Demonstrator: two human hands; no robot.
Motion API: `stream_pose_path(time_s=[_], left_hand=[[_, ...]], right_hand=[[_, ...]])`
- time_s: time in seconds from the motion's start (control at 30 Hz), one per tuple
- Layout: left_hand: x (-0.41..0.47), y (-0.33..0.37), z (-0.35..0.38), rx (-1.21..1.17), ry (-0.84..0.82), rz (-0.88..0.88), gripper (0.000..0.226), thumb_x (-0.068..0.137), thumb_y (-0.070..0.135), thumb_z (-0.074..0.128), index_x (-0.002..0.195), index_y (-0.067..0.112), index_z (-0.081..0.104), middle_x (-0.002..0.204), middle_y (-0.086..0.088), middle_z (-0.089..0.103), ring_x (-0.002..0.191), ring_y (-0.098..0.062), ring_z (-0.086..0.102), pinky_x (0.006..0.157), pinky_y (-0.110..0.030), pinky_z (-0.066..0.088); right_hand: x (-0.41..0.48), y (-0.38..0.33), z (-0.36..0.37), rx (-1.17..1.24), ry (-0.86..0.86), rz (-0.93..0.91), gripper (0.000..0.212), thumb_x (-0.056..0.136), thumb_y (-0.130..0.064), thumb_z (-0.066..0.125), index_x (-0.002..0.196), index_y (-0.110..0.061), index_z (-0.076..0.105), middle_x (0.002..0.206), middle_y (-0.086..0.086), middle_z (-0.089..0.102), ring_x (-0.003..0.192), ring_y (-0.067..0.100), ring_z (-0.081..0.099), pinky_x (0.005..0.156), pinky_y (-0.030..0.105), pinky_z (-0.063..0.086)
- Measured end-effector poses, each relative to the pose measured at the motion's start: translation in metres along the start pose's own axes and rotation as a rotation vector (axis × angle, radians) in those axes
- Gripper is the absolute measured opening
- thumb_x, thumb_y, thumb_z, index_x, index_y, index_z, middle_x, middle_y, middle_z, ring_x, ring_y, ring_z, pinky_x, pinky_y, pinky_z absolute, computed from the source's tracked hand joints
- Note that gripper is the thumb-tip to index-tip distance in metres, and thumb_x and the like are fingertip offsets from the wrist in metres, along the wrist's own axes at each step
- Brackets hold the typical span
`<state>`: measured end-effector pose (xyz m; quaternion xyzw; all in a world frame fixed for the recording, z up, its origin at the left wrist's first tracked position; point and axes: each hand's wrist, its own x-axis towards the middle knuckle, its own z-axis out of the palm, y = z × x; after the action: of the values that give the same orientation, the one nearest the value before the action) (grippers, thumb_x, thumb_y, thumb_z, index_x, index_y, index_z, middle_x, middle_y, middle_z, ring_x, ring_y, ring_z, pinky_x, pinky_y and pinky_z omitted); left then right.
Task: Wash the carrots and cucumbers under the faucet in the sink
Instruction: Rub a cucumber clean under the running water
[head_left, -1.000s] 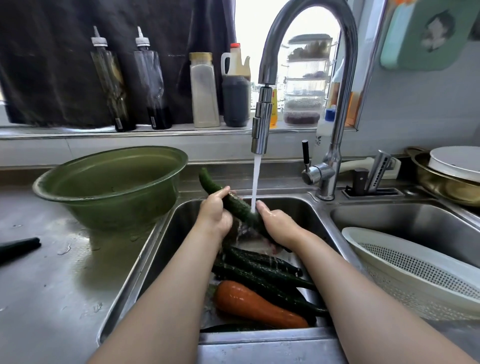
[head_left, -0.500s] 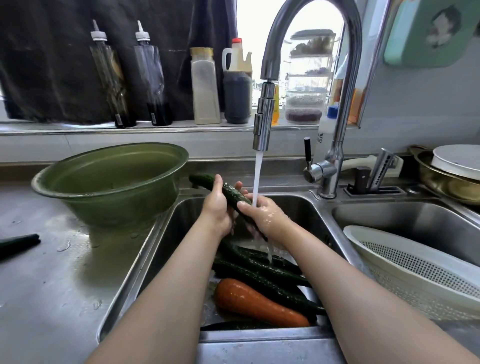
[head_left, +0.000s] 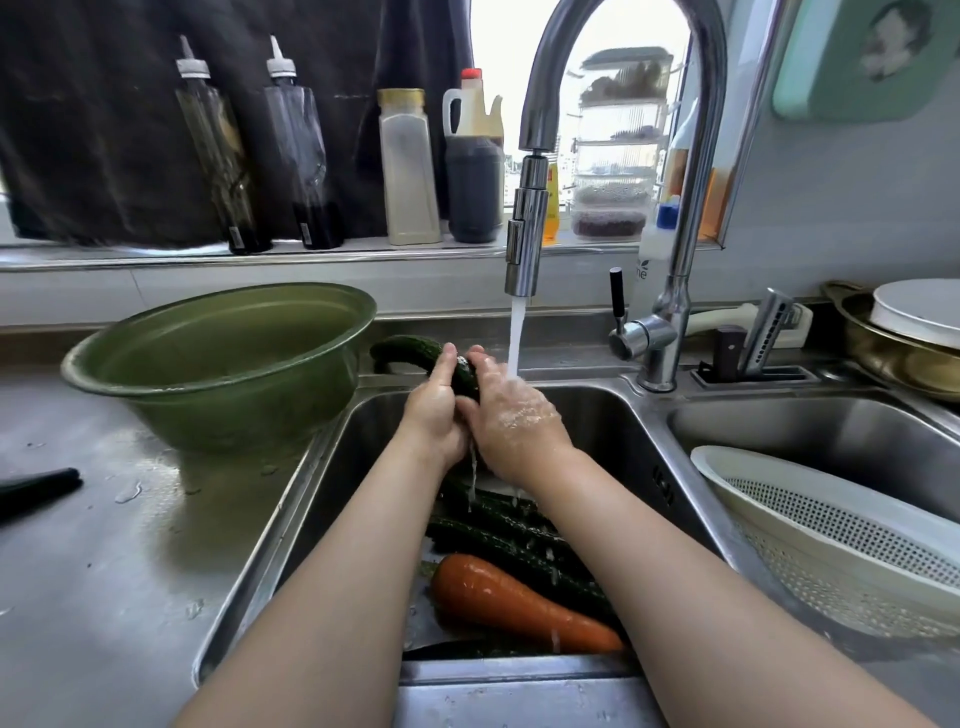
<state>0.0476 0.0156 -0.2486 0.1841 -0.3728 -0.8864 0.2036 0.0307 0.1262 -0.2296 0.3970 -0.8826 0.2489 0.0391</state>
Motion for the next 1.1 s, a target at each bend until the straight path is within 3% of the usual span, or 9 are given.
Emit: stream_pose_path(time_s=[0.1, 0.17, 0.3, 0.43, 0.53, 0.6, 0.77, 0.97, 1.1], left_hand=[[-0.001, -0.003, -0.004, 0.111, -0.01, -0.028, 0.043, 0.103, 0.042, 0.057, 0.124, 0.006, 0.069, 0.124, -0.016, 0.072, 0.117, -0.029, 0.069, 0.108, -0.044, 0.05], [-0.002, -0.005, -0.005, 0.231, -0.013, -0.038, 0.051, 0.099, 0.043, 0.063, 0.131, 0.005, 0.067, 0.128, -0.016, 0.071, 0.119, -0.031, 0.068, 0.107, -0.044, 0.051], [-0.008, -0.021, 0.002, 0.536, 0.003, -0.045, 0.057, 0.09, 0.05, 0.073, 0.126, 0.006, 0.067, 0.098, -0.01, 0.077, 0.076, -0.023, 0.074, 0.064, -0.029, 0.057], [-0.006, -0.029, 0.008, 0.44, 0.038, -0.028, 0.044, 0.103, 0.041, 0.058, 0.113, 0.0, 0.071, 0.107, -0.017, 0.075, 0.1, -0.034, 0.073, 0.096, -0.049, 0.057], [-0.007, -0.022, 0.01, 0.177, 0.081, -0.006, 0.028, 0.108, 0.023, 0.051, 0.119, -0.001, 0.063, 0.106, -0.018, 0.068, 0.095, -0.029, 0.068, 0.079, -0.048, 0.057], [-0.01, -0.021, 0.005, 0.244, 0.093, -0.006, 0.022, 0.104, 0.014, 0.058, 0.118, -0.001, 0.063, 0.105, -0.019, 0.068, 0.092, -0.028, 0.069, 0.073, -0.046, 0.057], [-0.02, -0.031, 0.0, 0.728, 0.098, -0.063, 0.042, 0.087, 0.021, 0.082, 0.117, -0.003, 0.066, 0.096, -0.017, 0.075, 0.083, -0.031, 0.075, 0.075, -0.048, 0.064], [-0.04, -0.026, -0.006, 1.283, -0.07, -0.358, 0.036, 0.101, 0.044, 0.061, 0.092, 0.009, 0.064, 0.088, -0.011, 0.072, 0.076, -0.028, 0.072, 0.082, -0.044, 0.062], [-0.049, -0.016, -0.019, 1.649, -0.171, -0.616, 0.044, 0.106, 0.049, 0.045, 0.119, 0.01, 0.062, 0.103, -0.003, 0.075, 0.092, -0.027, 0.069, 0.087, -0.039, 0.053]], right_hand=[[-0.001, 0.002, 0.001, 0.124, -0.101, 0.019, 0.071, 0.105, -0.029, 0.053, 0.164, -0.025, 0.012, 0.165, 0.009, 0.024, 0.147, 0.03, 0.039, 0.118, 0.044, 0.036], [0.001, 0.011, 0.002, 0.135, -0.093, 0.069, 0.067, 0.102, -0.03, 0.058, 0.158, -0.023, 0.023, 0.149, 0.012, 0.046, 0.135, 0.032, 0.052, 0.11, 0.042, 0.042], [0.003, 0.037, -0.002, 0.262, -0.124, 0.331, 0.055, 0.081, -0.052, 0.075, 0.122, -0.022, 0.053, 0.105, 0.003, 0.068, 0.094, 0.024, 0.069, 0.081, 0.036, 0.057], [-0.008, 0.066, -0.01, 0.431, -0.369, 0.358, 0.023, 0.082, -0.039, 0.082, 0.083, -0.018, 0.073, 0.067, -0.002, 0.071, 0.057, 0.011, 0.067, 0.059, 0.024, 0.055], [-0.015, 0.08, -0.006, 0.368, -0.729, 0.458, 0.035, 0.081, -0.032, 0.085, 0.101, -0.006, 0.071, 0.091, 0.011, 0.077, 0.082, 0.027, 0.073, 0.073, 0.041, 0.063], [-0.015, 0.083, 0.002, 0.329, -0.762, 0.473, 0.042, 0.082, -0.025, 0.084, 0.113, -0.003, 0.064, 0.104, 0.019, 0.075, 0.088, 0.031, 0.073, 0.076, 0.046, 0.064], [-0.005, 0.079, 0.007, 0.398, -0.489, 0.364, 0.036, 0.084, -0.032, 0.082, 0.111, -0.023, 0.059, 0.093, 0.001, 0.071, 0.081, 0.014, 0.071, 0.067, 0.034, 0.063], [-0.013, 0.077, 0.003, 0.104, -0.684, 0.336, 0.033, 0.087, -0.036, 0.08, 0.104, -0.015, 0.061, 0.1, 0.015, 0.074, 0.081, 0.027, 0.074, 0.077, 0.045, 0.065], [-0.016, 0.063, -0.002, 0.01, -0.725, 0.369, 0.033, 0.094, -0.038, 0.071, 0.103, -0.007, 0.067, 0.098, 0.014, 0.076, 0.082, 0.034, 0.078, 0.075, 0.048, 0.064]])
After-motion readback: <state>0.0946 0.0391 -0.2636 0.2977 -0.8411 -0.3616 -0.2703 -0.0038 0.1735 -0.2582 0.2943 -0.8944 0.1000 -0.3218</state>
